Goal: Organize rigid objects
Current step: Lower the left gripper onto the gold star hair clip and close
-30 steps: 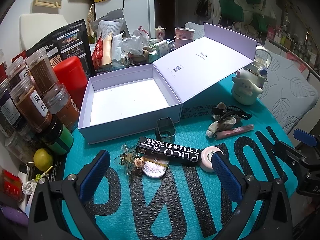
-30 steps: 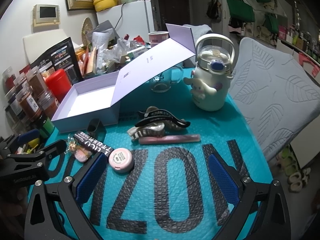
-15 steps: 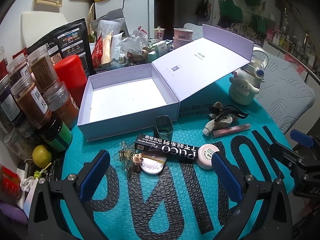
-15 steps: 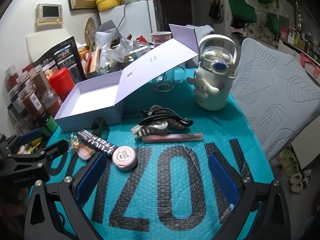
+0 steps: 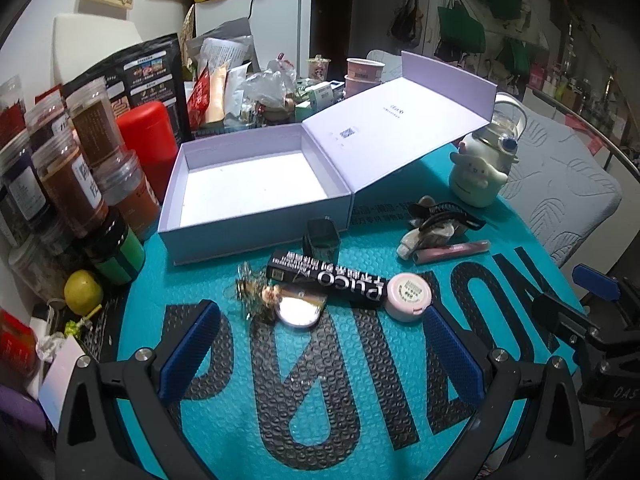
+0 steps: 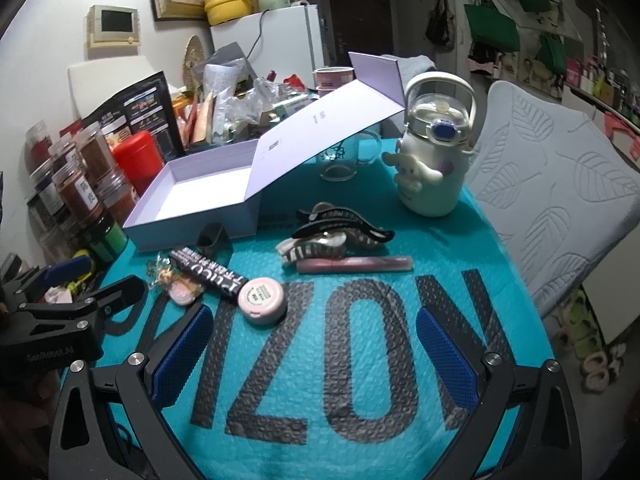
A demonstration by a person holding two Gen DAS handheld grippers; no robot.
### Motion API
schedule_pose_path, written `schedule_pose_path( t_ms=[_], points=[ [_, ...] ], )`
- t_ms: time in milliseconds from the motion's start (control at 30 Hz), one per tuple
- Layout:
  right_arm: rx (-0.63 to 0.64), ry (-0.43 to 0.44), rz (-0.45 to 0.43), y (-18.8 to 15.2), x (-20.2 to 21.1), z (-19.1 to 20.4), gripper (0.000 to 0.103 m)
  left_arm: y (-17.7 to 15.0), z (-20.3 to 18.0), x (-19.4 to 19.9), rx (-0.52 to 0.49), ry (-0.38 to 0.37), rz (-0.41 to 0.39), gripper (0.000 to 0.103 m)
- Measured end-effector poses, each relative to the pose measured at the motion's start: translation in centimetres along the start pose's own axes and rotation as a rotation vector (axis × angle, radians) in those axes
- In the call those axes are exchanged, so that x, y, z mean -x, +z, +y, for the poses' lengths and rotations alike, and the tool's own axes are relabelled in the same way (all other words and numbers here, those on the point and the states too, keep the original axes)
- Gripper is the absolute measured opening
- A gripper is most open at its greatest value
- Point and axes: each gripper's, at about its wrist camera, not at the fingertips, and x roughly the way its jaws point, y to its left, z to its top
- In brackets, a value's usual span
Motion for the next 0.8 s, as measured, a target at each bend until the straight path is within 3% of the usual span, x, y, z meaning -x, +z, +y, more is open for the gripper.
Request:
schedule_pose_path(
  t_ms=[400, 800],
  points=[
    [0.015, 0.079, 0.063, -2.3, -2.1, 1.2, 0.103, -2.9, 2.2, -0.9, 0.065, 0.027, 0.052, 0.103],
    [0.092, 0.124, 0.097, -2.1, -5.4, 2.9, 0.103, -3.3, 5.5, -3.5, 0.166, 0.009, 0.091, 0.103]
  ],
)
